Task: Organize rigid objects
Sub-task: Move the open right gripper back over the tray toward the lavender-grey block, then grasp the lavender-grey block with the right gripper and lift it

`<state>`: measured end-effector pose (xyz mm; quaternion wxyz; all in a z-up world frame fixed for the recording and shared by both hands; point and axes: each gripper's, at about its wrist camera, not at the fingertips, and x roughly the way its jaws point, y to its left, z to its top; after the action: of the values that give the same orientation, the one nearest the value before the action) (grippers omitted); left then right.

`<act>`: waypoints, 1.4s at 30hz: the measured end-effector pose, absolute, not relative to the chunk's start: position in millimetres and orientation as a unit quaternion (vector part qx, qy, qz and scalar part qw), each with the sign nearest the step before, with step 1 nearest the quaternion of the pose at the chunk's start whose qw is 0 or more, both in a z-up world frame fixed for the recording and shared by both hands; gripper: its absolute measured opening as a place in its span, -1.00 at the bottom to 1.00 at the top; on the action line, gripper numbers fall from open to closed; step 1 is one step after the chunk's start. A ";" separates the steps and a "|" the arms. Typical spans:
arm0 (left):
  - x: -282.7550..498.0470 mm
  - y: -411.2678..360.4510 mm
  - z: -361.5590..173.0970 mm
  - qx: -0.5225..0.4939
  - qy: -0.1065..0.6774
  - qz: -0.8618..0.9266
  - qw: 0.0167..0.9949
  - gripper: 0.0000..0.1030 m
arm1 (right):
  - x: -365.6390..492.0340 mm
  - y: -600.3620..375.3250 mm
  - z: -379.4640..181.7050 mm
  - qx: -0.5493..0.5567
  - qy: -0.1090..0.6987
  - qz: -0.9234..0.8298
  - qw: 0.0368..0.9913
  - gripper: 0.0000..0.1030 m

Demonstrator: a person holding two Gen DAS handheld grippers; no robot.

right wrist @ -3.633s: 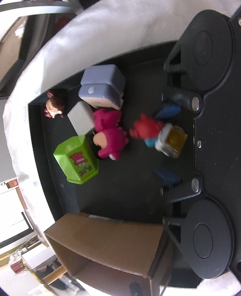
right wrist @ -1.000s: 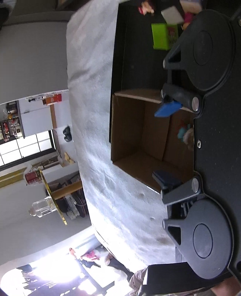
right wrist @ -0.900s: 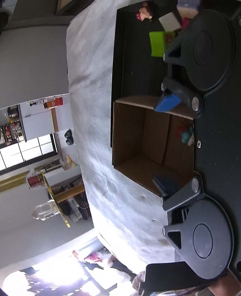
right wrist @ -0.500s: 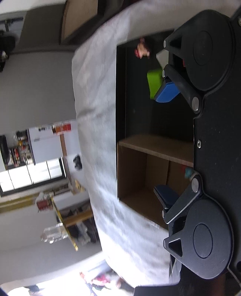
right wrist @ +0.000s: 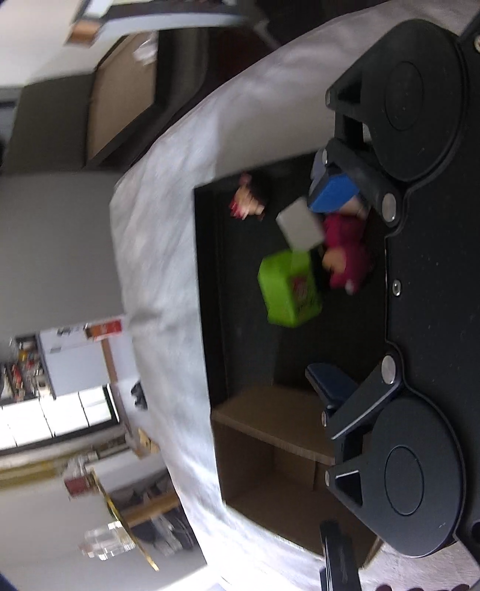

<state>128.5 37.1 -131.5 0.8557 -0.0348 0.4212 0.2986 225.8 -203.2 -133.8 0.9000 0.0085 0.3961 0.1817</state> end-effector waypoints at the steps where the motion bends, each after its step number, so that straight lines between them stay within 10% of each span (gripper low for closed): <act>1: 129.9 35.9 -131.1 -0.031 0.421 0.300 0.855 0.47 | 229.1 -208.4 -137.3 0.013 0.403 0.173 0.899 0.49; 5: 131.8 30.7 -128.3 -0.020 0.412 0.312 0.856 0.47 | 237.2 -225.3 -151.2 0.031 0.424 0.148 0.893 0.22; 42: 132.9 12.2 -127.9 -0.010 0.432 0.305 0.849 0.47 | 259.1 -261.7 -178.0 0.117 0.448 0.133 0.876 -0.16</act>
<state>132.9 12.2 -127.9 0.8487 -0.0098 0.4316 0.3055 259.1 -261.7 -178.0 0.8764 0.1173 0.4478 0.1328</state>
